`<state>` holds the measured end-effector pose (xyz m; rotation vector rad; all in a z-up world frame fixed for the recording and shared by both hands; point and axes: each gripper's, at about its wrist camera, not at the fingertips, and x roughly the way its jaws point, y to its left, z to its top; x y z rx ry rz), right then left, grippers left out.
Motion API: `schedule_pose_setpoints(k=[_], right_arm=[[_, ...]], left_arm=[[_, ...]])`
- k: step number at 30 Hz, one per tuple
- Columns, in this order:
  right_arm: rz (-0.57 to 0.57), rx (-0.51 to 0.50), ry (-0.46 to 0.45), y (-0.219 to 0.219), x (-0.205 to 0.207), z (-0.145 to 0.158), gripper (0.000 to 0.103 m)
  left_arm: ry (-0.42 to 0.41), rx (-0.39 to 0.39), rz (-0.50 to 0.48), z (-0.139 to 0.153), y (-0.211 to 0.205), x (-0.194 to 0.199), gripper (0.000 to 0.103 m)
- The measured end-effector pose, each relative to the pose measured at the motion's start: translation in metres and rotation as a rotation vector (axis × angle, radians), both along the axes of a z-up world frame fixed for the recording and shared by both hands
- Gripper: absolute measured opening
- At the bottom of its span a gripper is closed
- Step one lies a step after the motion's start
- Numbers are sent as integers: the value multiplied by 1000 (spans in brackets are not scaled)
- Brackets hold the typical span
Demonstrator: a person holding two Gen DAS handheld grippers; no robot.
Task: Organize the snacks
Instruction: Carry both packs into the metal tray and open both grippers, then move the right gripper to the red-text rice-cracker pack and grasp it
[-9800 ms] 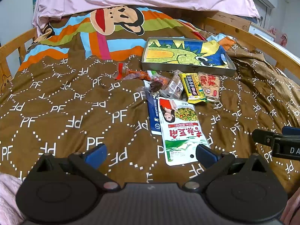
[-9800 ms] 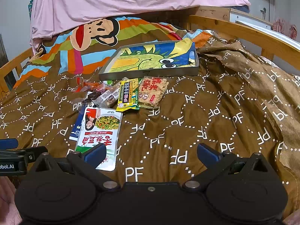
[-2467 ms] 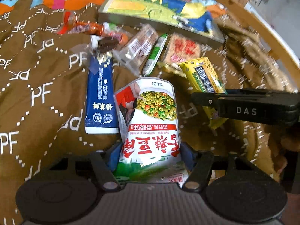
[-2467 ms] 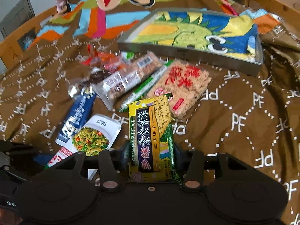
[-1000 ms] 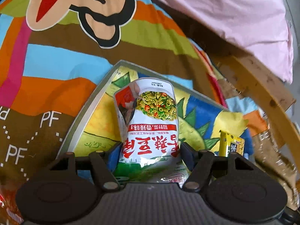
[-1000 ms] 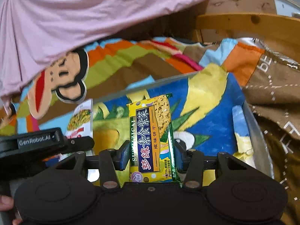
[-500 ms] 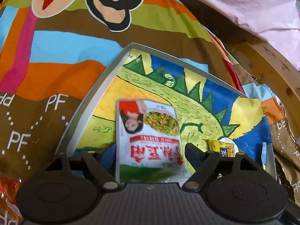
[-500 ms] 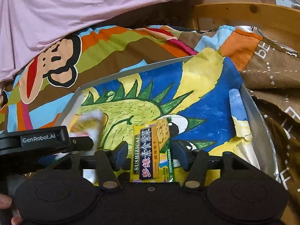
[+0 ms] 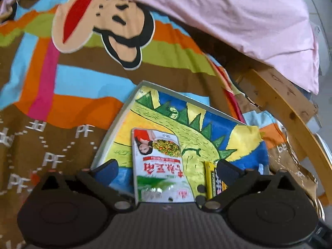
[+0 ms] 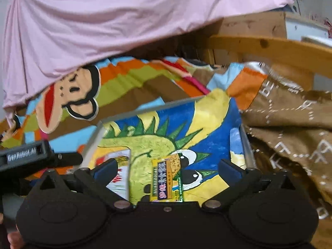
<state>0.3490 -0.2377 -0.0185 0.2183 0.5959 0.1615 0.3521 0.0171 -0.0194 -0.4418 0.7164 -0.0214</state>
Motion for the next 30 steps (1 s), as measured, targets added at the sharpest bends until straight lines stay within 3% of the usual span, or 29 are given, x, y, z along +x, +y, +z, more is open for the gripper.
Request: schedule_pose_setpoints(k=[13, 21, 30], right_arm=[[62, -110, -159, -7, -135, 56, 102], [82, -140, -186, -9, -221, 47, 102], [85, -219, -246, 5, -283, 42, 102]], left_arm=[[-131, 97, 25, 50, 14, -151, 103], [-142, 146, 48, 47, 15, -224, 103], [-149, 224, -17, 34, 6, -291, 103]])
